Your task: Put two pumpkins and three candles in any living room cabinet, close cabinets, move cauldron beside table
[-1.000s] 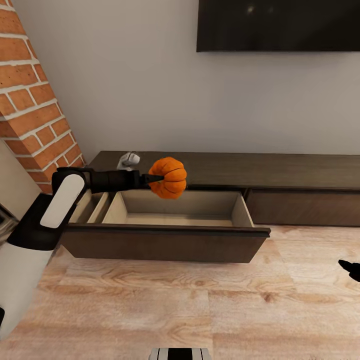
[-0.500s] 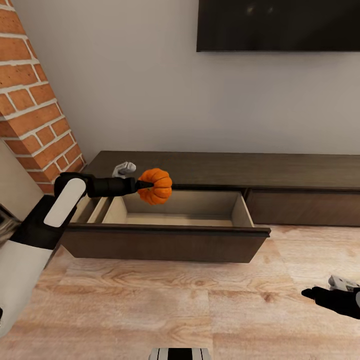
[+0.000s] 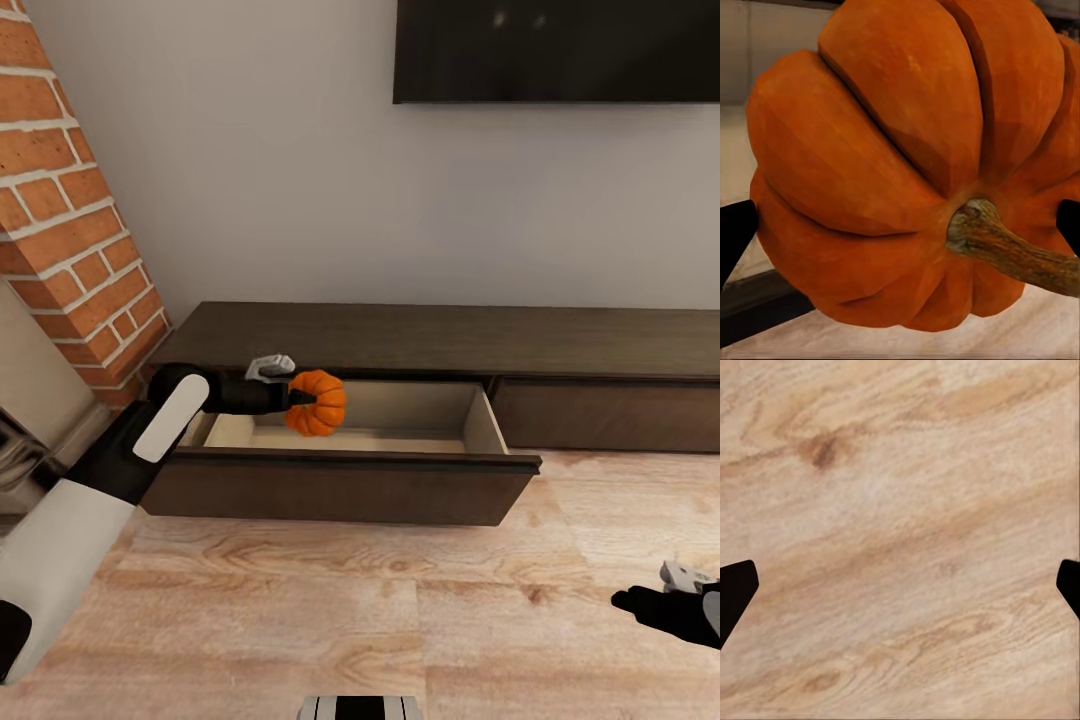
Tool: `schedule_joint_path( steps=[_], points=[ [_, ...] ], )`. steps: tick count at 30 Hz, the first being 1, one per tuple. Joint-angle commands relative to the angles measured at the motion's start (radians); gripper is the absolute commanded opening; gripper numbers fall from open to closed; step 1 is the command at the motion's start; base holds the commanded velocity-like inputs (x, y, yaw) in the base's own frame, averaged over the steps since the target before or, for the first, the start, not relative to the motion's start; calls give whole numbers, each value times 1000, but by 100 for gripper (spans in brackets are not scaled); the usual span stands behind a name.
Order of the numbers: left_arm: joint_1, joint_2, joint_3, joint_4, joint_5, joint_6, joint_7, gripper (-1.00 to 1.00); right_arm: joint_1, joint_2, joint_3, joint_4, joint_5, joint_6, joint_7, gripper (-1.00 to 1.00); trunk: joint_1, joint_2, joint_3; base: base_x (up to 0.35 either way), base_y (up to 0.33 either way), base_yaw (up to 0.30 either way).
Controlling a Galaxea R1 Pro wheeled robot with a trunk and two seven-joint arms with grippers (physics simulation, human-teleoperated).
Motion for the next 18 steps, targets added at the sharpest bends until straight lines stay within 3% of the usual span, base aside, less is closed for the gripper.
schedule_joint_path(
  steps=[1, 3, 18],
  points=[
    [-1, 1, -10, 0, -1, 1, 1, -100, 0, 1, 0, -1, 3, 0, -9, 100, 0, 0, -1, 0, 0, 0],
    [-1, 2, -35, 1, -13, 1, 1, -100, 0, 3, -2, 11, 31, -29, -4, 100, 0, 0, -1, 0, 0, 0],
    [-1, 11, -44, 11, -15, 0, 2, -100, -1, 1, -18, 14, 40, -45, -2, 100, 0, 0, -1, 0, 0, 0]
  ],
)
